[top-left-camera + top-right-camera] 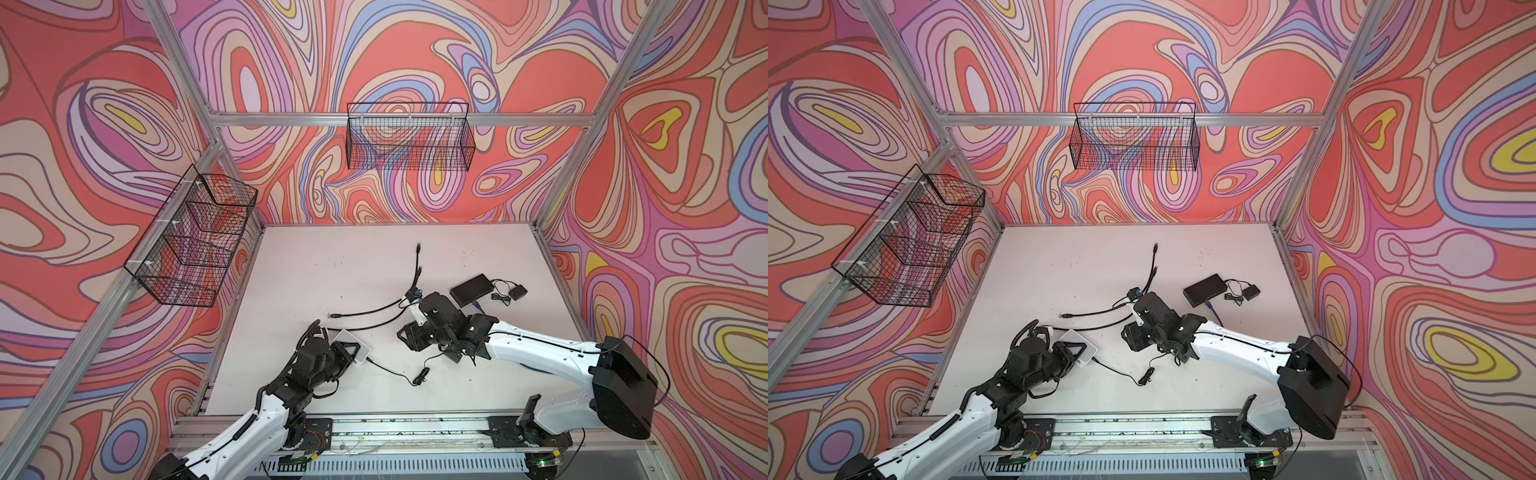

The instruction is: Insert the plug into the switch port

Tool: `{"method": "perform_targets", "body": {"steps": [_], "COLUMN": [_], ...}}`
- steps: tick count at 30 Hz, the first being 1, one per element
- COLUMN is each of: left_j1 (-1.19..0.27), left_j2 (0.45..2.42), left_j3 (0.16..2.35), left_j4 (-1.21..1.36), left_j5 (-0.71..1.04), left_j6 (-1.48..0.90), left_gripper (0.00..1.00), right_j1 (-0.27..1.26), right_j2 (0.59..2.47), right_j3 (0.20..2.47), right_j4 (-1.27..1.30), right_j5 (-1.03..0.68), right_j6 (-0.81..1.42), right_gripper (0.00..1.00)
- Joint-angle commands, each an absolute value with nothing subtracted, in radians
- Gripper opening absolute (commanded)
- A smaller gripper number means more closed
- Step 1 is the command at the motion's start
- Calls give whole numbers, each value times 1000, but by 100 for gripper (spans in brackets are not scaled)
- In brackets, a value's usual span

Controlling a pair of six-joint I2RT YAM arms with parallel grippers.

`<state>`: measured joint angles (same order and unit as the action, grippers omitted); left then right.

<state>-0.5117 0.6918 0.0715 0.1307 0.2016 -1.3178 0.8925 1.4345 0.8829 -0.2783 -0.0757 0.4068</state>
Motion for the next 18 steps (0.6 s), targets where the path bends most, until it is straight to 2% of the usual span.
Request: {"method": "perform_targets", "body": {"steps": [1,6,10,13,18], "left_j1": [-516,-516,-516,-516,-516], "left_j2": [702,755,797,841,931], "left_j3": [55,43,35,35,48], "left_j4": [138,173,199,218,274], "left_j5": [171,167,153,147,153], "left_j6": [-1340,-1363,-1381,-1392,-1402], "left_gripper": [23,23,27,34,53], "right_j1": [891,891,891,891,891], "right_j2": [1455,1483,1492,1495,1502], "right_j3": [921,950,958,959,967], "right_j4": [-288,-310,-313,-315,-325], "right_j5": [-61,-27,-11,-5,1], "right_j6": [411,411,421,426,426], "right_gripper": [53,53,54,54,54]}}
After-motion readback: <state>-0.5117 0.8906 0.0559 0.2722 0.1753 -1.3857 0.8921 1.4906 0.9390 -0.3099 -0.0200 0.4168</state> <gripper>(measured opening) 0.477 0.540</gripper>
